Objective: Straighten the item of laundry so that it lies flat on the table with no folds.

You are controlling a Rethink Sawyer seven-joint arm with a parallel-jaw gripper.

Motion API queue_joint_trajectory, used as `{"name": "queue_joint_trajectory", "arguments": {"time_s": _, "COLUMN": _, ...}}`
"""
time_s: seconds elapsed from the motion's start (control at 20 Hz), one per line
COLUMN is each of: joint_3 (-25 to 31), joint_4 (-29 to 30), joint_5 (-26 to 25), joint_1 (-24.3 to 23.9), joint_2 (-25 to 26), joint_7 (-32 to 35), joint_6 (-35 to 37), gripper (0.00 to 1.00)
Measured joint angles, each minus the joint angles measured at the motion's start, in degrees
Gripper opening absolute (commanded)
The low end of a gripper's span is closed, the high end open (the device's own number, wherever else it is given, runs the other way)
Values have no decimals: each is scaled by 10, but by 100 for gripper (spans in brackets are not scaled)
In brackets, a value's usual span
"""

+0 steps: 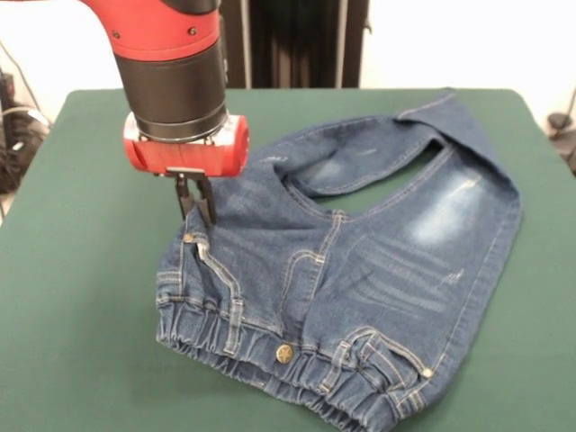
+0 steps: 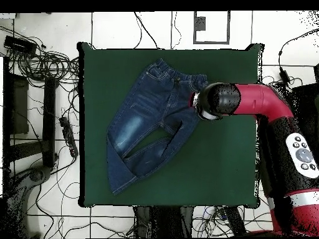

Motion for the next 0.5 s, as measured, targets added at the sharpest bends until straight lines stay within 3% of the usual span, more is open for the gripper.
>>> {"name": "queue_joint_trajectory", "arguments": {"time_s": 0.5, "joint_3": 10, "joint_4": -12, "joint_5": 0, "joint_1": -6, "joint_2": 12, "joint_7": -42, "joint_6": 6, "gripper": 0}}
